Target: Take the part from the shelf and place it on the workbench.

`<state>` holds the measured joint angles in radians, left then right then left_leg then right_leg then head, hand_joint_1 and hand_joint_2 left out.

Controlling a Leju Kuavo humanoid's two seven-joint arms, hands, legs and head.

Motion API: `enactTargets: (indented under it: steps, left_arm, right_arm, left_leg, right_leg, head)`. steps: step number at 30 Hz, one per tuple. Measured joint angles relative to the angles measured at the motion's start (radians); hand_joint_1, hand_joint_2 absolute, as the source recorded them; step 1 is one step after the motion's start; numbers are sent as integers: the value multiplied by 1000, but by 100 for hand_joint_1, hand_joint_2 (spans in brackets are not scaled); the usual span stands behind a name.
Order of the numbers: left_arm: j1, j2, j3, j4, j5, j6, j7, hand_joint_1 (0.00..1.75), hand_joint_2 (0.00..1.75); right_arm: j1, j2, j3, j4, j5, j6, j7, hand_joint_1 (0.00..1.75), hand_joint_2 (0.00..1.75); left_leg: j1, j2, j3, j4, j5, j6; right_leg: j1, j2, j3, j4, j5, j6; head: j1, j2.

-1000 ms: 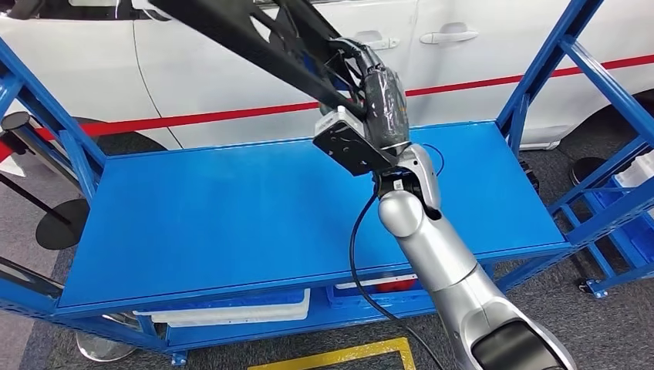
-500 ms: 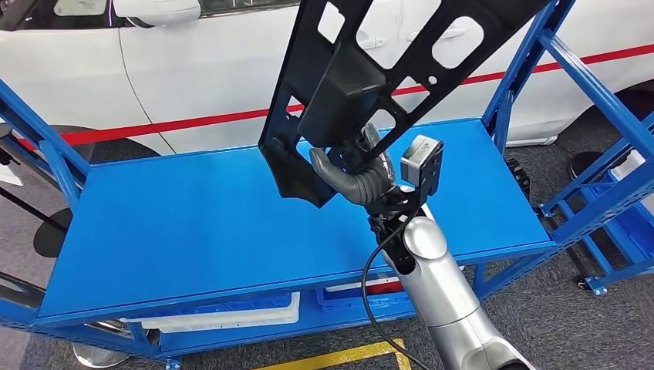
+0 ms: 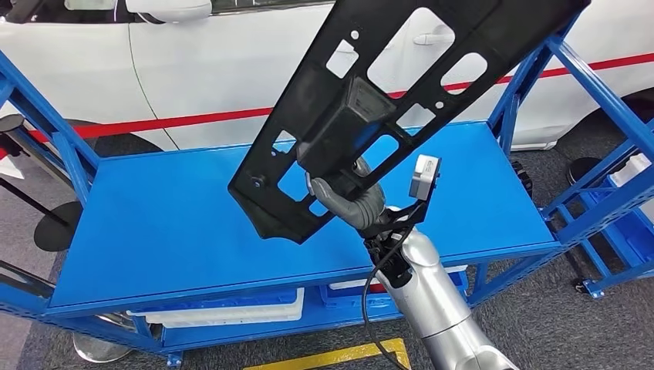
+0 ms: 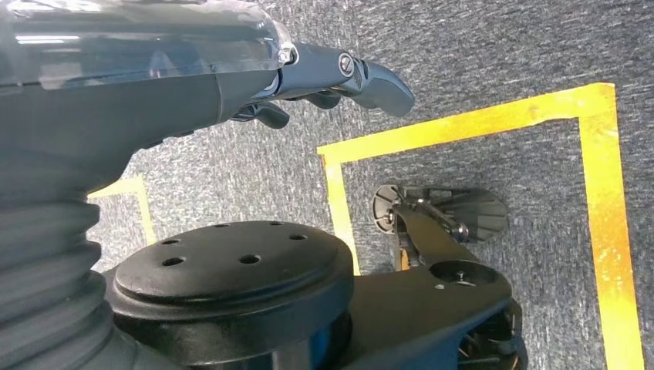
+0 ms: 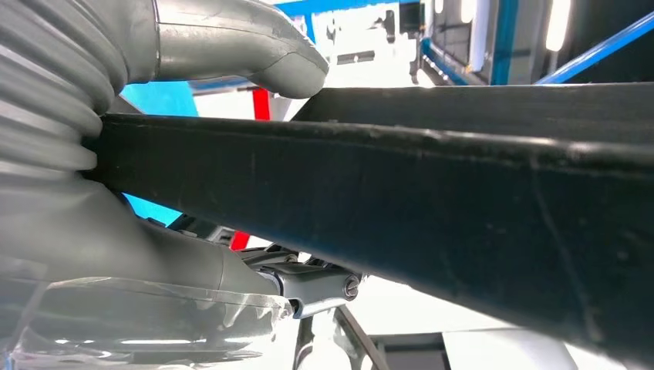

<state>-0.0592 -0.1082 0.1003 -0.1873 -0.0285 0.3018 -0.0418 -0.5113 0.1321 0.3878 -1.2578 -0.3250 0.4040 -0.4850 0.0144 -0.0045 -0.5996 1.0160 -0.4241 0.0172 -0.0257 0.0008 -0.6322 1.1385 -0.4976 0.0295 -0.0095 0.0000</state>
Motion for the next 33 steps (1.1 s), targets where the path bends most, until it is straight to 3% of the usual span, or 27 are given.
enactTargets:
  steps: [2,6,8,10,11,12,13,16,17,21,23,25,26,27,28,30,32,33]
  left_arm:
    - [-2,-1,-1,0,-1,0,2,0,175]
    - [-1,-1,-3,0,-2,-1,3,0,175]
    - [-1,-2,-4,0,-3,-2,3,0,175]
    - [-1,-2,-5,0,-7,-3,3,0,175]
    - [-1,-2,-6,0,-9,-3,3,0,175]
    - [-1,-2,-6,0,-11,-4,3,0,175]
    - [-1,-2,-7,0,-12,-4,3,0,175]
    - [-2,-2,-8,0,-15,-4,3,0,175]
    - [-3,-2,-8,0,-17,-4,3,0,175]
    - [-2,-3,-11,0,-22,-6,5,0,175]
    - [-2,-4,-13,0,-24,-8,6,0,175]
    - [-3,-4,-16,0,-28,-10,6,0,175]
    - [-2,-4,-17,0,-31,-10,6,0,175]
    - [-2,-4,-19,0,-34,-11,6,0,175]
    - [-1,-4,-21,0,-38,-11,6,0,175]
    - [-1,-5,-27,0,-46,-11,9,0,175]
    - [-2,-6,-33,0,-55,-10,11,0,175]
    - [-2,-7,-36,0,-62,-9,12,0,175]
  right_arm:
    - [1,6,1,13,1,10,-3,175,175]
    - [3,16,3,52,5,20,-6,175,175]
    - [3,22,4,66,6,23,-6,175,175]
    - [5,27,4,82,6,24,-7,175,175]
    - [7,28,4,91,6,24,-7,175,175]
    - [11,28,5,100,7,24,-7,175,175]
    - [15,28,5,108,7,24,-8,175,175]
    - [22,31,5,124,7,24,-12,175,175]
    - [23,32,5,127,7,24,-14,175,175]
    - [48,35,5,135,6,25,-6,175,175]
    - [66,35,4,135,4,29,-2,175,175]
    - [86,34,3,136,2,32,0,175,175]
    - [98,33,2,136,1,33,0,175,175]
    - [111,32,1,137,-2,34,0,175,175]
    - [124,31,1,137,-5,36,2,175,175]
    - [146,30,-3,134,-17,45,6,175,175]
    - [168,30,-8,130,-32,58,13,175,175]
    - [180,30,-12,128,-40,63,16,175,175]
  left_leg:
    - [-2,-1,-7,10,-1,-13]
    - [2,-1,-18,18,-4,-38]
    - [4,0,-45,86,-60,-44]
    - [5,0,-91,216,-138,-47]
    - [5,0,-106,269,-162,-47]
    - [4,0,-105,289,-168,-45]
    - [3,0,-85,270,-157,-41]
    - [-7,1,39,69,-91,-19]
    - [-11,2,64,23,-80,-14]
    - [-14,4,69,-11,-56,-2]
    - [-8,8,63,-23,-36,8]
    - [-8,10,47,-23,-22,13]
    - [-8,10,38,-22,-17,13]
    - [-7,11,29,-20,-12,11]
    - [-7,11,20,-16,-8,9]
    - [-5,11,5,-5,-4,4]
    - [-6,10,-5,5,-1,-5]
    - [-7,9,-8,8,1,-11]
  right_leg:
    - [1,4,42,-86,25,-6]
    - [6,5,34,-97,38,-35]
    - [5,1,26,-101,49,-50]
    - [10,-1,14,-101,57,-58]
    - [14,-2,8,-101,62,-60]
    - [17,-3,2,-100,66,-61]
    - [21,-3,-4,-100,71,-61]
    - [28,-2,-14,-99,84,-58]
    - [29,-2,-16,-99,88,-54]
    - [27,-3,-20,-100,96,-30]
    - [25,-1,-41,-50,46,-18]
    - [20,0,-80,66,-40,-11]
    - [17,-1,-95,122,-69,-7]
    - [15,-1,-95,151,-77,-5]
    - [12,-1,-78,145,-68,-3]
    - [7,-2,5,31,-26,-1]
    - [10,0,72,-74,-5,-8]
    - [11,2,83,-95,-5,-14]
  head:
    - [-1,0]
    - [-1,0]
    - [-2,0]
    - [-3,0]
    - [-3,0]
    - [-3,0]
    - [-3,0]
    - [-2,0]
    - [-2,0]
    - [-2,0]
    - [1,0]
    - [3,0]
    - [3,0]
    - [3,0]
    - [3,0]
    - [3,0]
    - [3,0]
    - [2,0]
